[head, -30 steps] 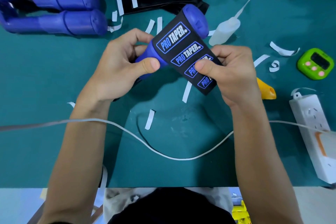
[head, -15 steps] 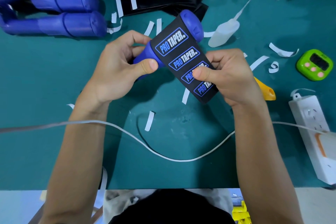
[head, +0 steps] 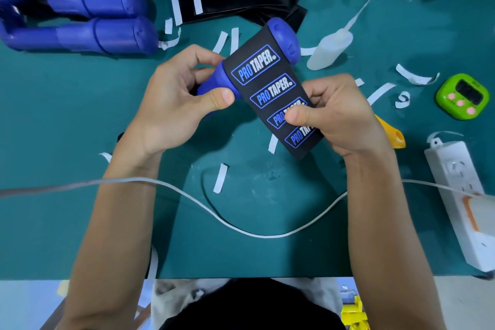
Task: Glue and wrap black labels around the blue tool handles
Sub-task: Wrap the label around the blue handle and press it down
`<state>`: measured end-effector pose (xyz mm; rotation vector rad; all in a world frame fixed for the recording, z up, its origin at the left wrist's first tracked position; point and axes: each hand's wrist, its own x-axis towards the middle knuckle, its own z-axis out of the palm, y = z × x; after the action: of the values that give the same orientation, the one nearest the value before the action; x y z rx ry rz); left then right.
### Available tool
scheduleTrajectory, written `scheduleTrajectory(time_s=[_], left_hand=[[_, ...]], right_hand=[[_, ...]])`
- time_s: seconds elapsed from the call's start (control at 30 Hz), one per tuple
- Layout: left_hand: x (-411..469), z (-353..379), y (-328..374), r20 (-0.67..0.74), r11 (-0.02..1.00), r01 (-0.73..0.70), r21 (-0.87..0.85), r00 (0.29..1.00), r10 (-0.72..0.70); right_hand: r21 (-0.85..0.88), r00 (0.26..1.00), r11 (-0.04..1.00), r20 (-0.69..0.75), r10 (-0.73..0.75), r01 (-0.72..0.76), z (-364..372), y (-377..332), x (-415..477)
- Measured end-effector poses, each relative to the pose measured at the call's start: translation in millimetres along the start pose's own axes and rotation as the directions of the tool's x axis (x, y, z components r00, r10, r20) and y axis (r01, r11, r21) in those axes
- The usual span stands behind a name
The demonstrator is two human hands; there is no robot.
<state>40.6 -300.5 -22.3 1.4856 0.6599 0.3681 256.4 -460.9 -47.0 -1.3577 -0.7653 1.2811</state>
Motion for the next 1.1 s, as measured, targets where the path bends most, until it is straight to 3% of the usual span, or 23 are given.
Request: scheduleTrajectory(time_s=[0.23,0.67,0.93,1.1], left_hand=[[0.8,-1.7,-0.5,-0.023,0.999,-0.001,0.036,1.000,0.001],[-1.6,-3.2,0.8,0.041,1.000,-0.005,0.030,0.999,0.004],[-5.2,3.6,-0.9,0.230,0.999,0.041,-0.007,0.972,-0.039],[-5.9,24.7,-7.4,0.402,0.951,0.186,-0.248,0.913,-0.073]], right_hand=[[-0.002,0.997,1.000,0.075,-0.024,0.024,0.6,-0.2,-2.8],[-0.009,0.999,0.999,-0.034,-0.035,0.035,-2.6,3.0,5.5],[0.037,0.958,0.988,-0.251,-0.138,0.152,9.7,3.2,10.6],[0.269,0.952,0.937,-0.269,-0.149,0.223,25.5,-6.3,5.6]])
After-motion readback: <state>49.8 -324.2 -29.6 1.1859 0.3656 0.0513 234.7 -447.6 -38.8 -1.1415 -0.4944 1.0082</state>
